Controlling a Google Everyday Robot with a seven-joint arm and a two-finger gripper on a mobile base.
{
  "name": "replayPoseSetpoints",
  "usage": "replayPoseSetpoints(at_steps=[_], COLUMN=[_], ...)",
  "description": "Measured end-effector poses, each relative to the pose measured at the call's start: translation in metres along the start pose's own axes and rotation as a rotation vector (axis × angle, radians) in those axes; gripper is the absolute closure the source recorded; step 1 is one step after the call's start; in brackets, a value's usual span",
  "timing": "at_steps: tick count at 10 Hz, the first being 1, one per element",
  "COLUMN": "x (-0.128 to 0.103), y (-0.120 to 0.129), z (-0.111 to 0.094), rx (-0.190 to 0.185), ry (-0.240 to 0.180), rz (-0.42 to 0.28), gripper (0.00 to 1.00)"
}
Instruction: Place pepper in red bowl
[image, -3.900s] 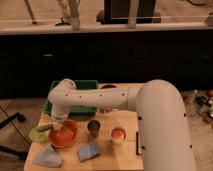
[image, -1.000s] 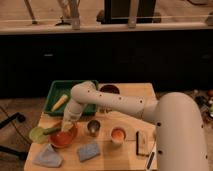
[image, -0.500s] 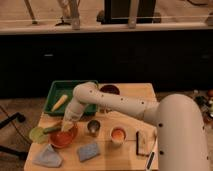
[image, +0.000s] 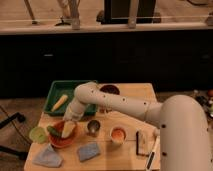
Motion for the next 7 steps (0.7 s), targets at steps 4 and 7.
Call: replayPoseSetpoints(at_steps=[4,7], x=[0.000,0.001], y=[0.003,0.005], z=[-0.007,-0.014], rx=[0.018,0.037], ry=[-0.011,-0.022], rz=[-0.002,-0.005], gripper=[0.20,0.20])
